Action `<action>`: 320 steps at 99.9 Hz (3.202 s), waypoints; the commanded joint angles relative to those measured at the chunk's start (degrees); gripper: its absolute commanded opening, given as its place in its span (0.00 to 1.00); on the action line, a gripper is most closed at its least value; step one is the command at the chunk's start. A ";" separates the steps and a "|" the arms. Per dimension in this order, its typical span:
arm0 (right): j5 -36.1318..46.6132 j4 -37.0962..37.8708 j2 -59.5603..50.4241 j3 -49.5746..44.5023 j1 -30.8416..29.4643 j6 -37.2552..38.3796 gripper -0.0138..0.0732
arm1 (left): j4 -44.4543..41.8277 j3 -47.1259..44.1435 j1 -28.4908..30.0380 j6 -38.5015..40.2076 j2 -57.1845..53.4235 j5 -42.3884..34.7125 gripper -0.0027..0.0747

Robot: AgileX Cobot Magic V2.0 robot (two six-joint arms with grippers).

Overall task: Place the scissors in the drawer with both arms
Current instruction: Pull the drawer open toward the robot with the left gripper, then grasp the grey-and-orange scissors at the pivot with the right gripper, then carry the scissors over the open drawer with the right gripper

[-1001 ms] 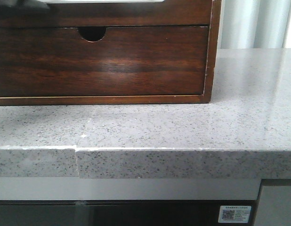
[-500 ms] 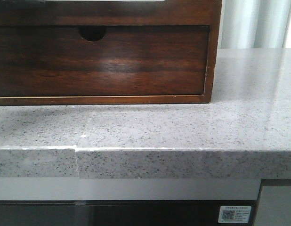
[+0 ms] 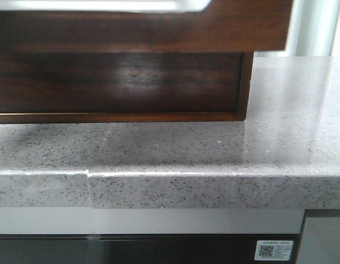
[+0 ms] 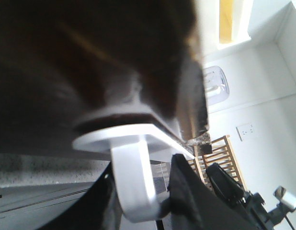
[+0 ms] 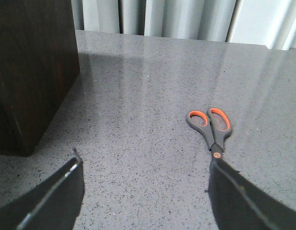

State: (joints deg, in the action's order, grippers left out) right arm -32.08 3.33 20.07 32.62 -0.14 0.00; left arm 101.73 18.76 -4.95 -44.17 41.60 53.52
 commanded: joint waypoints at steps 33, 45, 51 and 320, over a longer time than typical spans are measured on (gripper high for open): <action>4.11 0.13 0.97 1.87 -0.31 -0.52 0.71 | -2.79 0.03 -0.36 -7.15 -4.81 3.34 0.45; 3.46 0.13 0.97 1.87 -0.31 -0.52 0.71 | -4.90 0.03 -0.36 -7.15 -4.96 2.92 0.56; 3.06 0.13 0.97 1.87 -0.31 -0.52 0.71 | -6.32 0.03 -0.36 -7.15 -5.21 2.52 0.55; -35.76 -4.28 86.03 59.89 -23.48 -14.52 0.10 | -86.74 23.32 -0.36 28.93 -18.92 -5.15 0.53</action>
State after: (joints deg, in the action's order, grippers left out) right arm -67.84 -0.88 108.82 90.81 -23.51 -13.67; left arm 13.93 40.15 -4.95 -15.79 21.93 51.80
